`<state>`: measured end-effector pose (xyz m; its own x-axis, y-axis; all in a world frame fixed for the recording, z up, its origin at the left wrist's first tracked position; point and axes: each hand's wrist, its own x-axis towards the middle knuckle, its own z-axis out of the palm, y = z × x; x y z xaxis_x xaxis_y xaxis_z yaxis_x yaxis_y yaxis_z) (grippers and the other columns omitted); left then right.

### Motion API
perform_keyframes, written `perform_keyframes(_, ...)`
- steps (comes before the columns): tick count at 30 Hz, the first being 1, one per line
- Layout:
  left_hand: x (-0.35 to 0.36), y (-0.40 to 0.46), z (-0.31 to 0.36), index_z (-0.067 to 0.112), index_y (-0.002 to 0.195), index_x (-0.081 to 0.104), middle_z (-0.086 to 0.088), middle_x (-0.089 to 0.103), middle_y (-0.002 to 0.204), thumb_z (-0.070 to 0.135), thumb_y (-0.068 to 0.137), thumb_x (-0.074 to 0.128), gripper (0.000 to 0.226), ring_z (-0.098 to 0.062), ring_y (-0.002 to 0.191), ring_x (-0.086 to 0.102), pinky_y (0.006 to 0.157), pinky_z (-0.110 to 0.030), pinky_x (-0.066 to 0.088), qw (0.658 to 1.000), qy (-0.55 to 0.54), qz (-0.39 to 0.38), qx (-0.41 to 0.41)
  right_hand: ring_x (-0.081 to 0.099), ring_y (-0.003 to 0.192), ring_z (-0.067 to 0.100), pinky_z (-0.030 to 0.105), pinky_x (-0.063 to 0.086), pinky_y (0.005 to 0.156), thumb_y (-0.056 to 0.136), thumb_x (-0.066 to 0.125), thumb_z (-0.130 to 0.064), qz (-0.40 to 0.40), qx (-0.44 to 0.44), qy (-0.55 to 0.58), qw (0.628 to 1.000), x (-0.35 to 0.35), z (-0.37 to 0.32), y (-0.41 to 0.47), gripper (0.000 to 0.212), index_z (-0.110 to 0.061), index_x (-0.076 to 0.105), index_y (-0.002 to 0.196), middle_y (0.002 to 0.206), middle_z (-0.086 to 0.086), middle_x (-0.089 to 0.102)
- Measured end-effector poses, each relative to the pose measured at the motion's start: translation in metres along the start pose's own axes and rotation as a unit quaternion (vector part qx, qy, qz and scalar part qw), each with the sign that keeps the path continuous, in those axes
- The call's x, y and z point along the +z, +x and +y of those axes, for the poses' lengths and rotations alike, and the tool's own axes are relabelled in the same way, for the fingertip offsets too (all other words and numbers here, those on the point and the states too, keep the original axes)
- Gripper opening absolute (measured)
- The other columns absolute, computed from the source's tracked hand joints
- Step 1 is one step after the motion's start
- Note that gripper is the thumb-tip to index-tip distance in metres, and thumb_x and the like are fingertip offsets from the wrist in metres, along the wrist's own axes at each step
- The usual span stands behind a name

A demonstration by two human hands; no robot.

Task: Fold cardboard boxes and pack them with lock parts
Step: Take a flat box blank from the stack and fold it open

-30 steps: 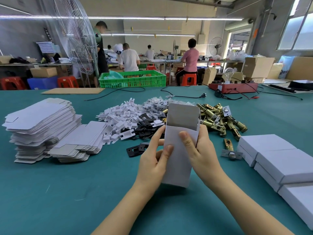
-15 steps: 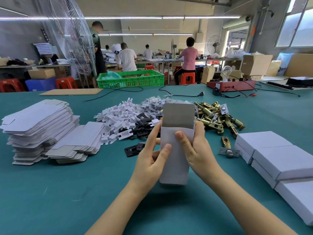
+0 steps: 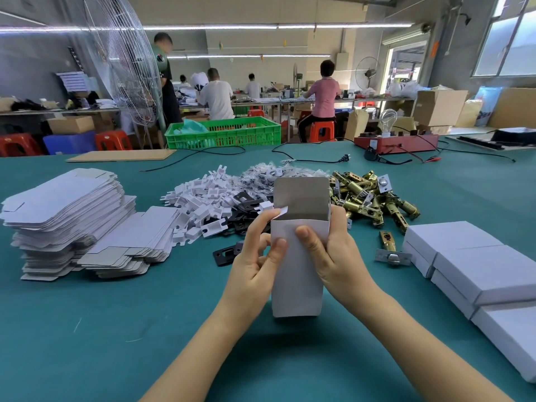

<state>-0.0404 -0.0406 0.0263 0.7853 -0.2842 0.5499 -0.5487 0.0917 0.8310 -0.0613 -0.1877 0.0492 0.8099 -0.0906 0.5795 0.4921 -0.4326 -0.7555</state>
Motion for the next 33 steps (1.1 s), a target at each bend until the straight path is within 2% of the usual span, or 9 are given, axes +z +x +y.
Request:
perform_keyframes(5, 0.002, -0.002, -0.0002, 0.062, 0.117, 0.047, -0.013, 0.067, 0.09, 0.039, 0.094, 0.053, 0.033, -0.045, 0.063, 0.052, 0.053, -0.053, 0.044, 0.998, 0.039, 0.023, 0.033, 0.058, 0.086, -0.011, 0.015, 0.045, 0.064, 0.081, 0.042, -0.074, 0.005, 0.006, 0.02, 1.0, 0.0002, 0.0015, 0.0006, 0.045, -0.039, 0.035, 0.108, 0.096, -0.044, 0.052)
perform_keyframes(8, 0.0025, -0.0038, -0.0014, 0.063, 0.116, 0.048, -0.012, 0.065, 0.085, 0.035, 0.094, 0.054, 0.036, -0.042, 0.058, 0.049, 0.048, -0.047, 0.041, 0.996, 0.058, 0.043, 0.05, 0.062, 0.084, 0.003, 0.03, 0.052, 0.069, 0.073, 0.04, -0.084, 0.018, -0.013, 0.022, 1.0, 0.0013, 0.0022, -0.0012, 0.057, -0.042, 0.03, 0.112, 0.099, -0.019, 0.059)
perform_keyframes(11, 0.0011, -0.0037, -0.0036, 0.06, 0.117, 0.048, -0.012, 0.062, 0.078, 0.035, 0.093, 0.054, 0.035, -0.037, 0.057, 0.045, 0.049, -0.033, 0.039, 0.995, 0.062, 0.062, 0.047, 0.064, 0.082, 0.02, 0.045, 0.054, 0.068, 0.079, 0.042, -0.077, 0.05, -0.04, 0.026, 0.998, 0.0026, 0.0008, -0.0027, 0.049, -0.042, 0.028, 0.111, 0.1, -0.008, 0.056)
perform_keyframes(13, 0.001, -0.0035, -0.0046, 0.058, 0.118, 0.048, -0.009, 0.063, 0.078, 0.034, 0.093, 0.054, 0.035, -0.031, 0.056, 0.044, 0.049, -0.028, 0.039, 0.995, 0.065, 0.066, 0.049, 0.063, 0.081, 0.016, 0.039, 0.054, 0.065, 0.084, 0.042, -0.071, 0.072, -0.07, 0.008, 0.995, 0.0019, 0.001, -0.0031, 0.036, -0.046, 0.029, 0.106, 0.1, -0.01, 0.056)
perform_keyframes(16, 0.0008, -0.0031, -0.0046, 0.052, 0.119, 0.05, 0.001, 0.061, 0.071, 0.035, 0.094, 0.053, 0.031, -0.02, 0.053, 0.042, 0.05, -0.021, 0.038, 0.995, 0.06, 0.065, 0.05, 0.06, 0.08, 0.008, 0.028, 0.053, 0.062, 0.088, 0.04, -0.065, 0.079, -0.094, -0.018, 0.992, 0.0027, 0.0014, -0.0041, 0.038, -0.037, 0.034, 0.113, 0.098, -0.011, 0.058)
perform_keyframes(19, -0.0004, -0.002, -0.0051, 0.044, 0.119, 0.051, 0.013, 0.06, 0.071, 0.03, 0.094, 0.054, 0.03, -0.003, 0.054, 0.045, 0.053, -0.013, 0.039, 0.995, 0.042, 0.069, 0.05, 0.062, 0.08, 0.013, 0.039, 0.054, 0.064, 0.096, 0.044, -0.048, 0.081, -0.1, -0.023, 0.991, 0.0051, 0.0026, -0.0053, 0.028, -0.033, 0.037, 0.118, 0.1, -0.004, 0.061)
perform_keyframes(22, -0.0009, -0.0012, -0.0042, 0.04, 0.12, 0.051, 0.015, 0.062, 0.074, 0.027, 0.093, 0.054, 0.03, -0.002, 0.058, 0.05, 0.055, -0.01, 0.04, 0.996, 0.035, 0.069, 0.05, 0.061, 0.078, 0.021, 0.044, 0.053, 0.062, 0.094, 0.05, -0.031, 0.076, -0.097, -0.019, 0.992, 0.0055, 0.0016, -0.005, 0.026, -0.034, 0.039, 0.118, 0.1, 0.002, 0.062)
perform_keyframes(27, -0.0025, -0.0022, -0.0039, 0.05, 0.118, 0.051, 0.011, 0.062, 0.075, 0.029, 0.094, 0.052, 0.032, -0.003, 0.056, 0.045, 0.053, -0.013, 0.039, 0.996, 0.048, 0.062, 0.048, 0.051, 0.068, 0.007, 0.017, 0.041, 0.063, 0.093, 0.052, -0.026, 0.077, -0.09, -0.009, 0.993, 0.0037, 0.0002, -0.0043, 0.02, -0.034, 0.055, 0.111, 0.089, -0.016, 0.056)
perform_keyframes(33, -0.0015, -0.0023, -0.0025, 0.057, 0.118, 0.051, 0.011, 0.064, 0.076, 0.035, 0.093, 0.053, 0.033, -0.004, 0.054, 0.043, 0.051, -0.014, 0.037, 0.996, 0.056, 0.054, 0.052, 0.041, 0.055, 0.004, 0.012, 0.03, 0.053, 0.094, 0.049, -0.034, 0.079, -0.03, 0.047, 0.995, 0.0026, -0.0062, -0.0026, 0.018, -0.02, 0.06, 0.097, 0.063, -0.019, 0.048)
